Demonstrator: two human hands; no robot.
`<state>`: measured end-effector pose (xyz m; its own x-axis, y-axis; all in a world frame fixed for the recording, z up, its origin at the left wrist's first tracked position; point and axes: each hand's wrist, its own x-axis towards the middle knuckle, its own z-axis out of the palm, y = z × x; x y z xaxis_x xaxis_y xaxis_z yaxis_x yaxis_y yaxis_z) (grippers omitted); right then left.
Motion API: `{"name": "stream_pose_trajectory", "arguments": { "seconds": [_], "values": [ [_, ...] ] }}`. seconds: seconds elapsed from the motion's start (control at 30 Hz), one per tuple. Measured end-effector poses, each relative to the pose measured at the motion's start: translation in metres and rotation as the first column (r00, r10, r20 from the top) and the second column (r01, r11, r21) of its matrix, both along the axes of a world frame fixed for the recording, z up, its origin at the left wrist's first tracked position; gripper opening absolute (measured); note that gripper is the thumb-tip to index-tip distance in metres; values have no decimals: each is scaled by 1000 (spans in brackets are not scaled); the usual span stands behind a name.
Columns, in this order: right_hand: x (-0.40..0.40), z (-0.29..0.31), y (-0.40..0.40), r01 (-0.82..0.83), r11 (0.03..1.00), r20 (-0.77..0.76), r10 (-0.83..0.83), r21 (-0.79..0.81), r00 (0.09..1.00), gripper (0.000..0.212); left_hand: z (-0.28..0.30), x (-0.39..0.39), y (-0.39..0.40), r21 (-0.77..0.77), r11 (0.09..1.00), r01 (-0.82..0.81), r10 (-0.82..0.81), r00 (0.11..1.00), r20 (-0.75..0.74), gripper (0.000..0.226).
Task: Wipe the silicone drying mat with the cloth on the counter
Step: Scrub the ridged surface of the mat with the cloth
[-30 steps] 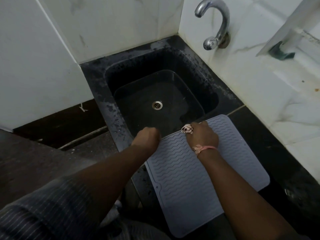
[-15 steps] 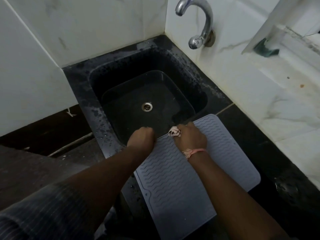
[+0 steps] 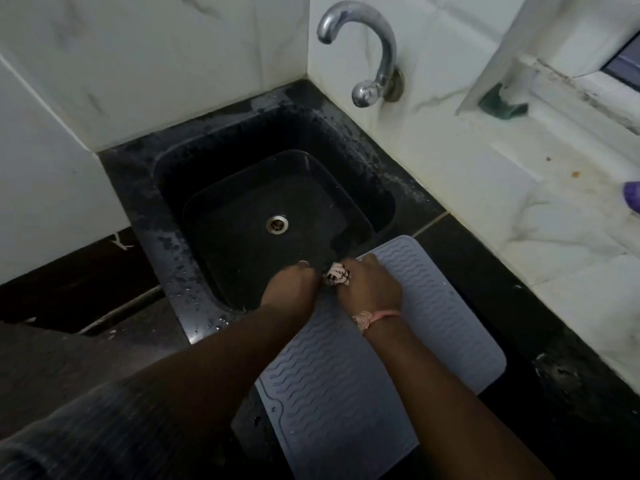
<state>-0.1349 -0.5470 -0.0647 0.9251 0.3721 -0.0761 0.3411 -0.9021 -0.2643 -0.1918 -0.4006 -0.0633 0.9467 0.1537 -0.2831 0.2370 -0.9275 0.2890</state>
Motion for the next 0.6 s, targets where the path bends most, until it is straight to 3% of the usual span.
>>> {"name": "stream_pose_trajectory", "arguments": {
  "seconds": [0.23,0.37,0.47,0.6],
  "values": [
    [69,3,-39,141,989,13,-140,-43,990,27,6,11,-5,-14,1000,0,-2,996,-90,12],
    [53,5,-28,127,992,37,-126,-24,991,27,12,26,-15,-40,998,-46,42,994,-102,9],
    [23,1,-18,66,998,35,-66,22,997,17,13,36,-32,-34,999,17,-16,1000,2,20],
    [31,0,-24,81,996,8,-82,31,997,18,11,40,-40,23,991,130,-130,991,-21,27]
  ]
}}
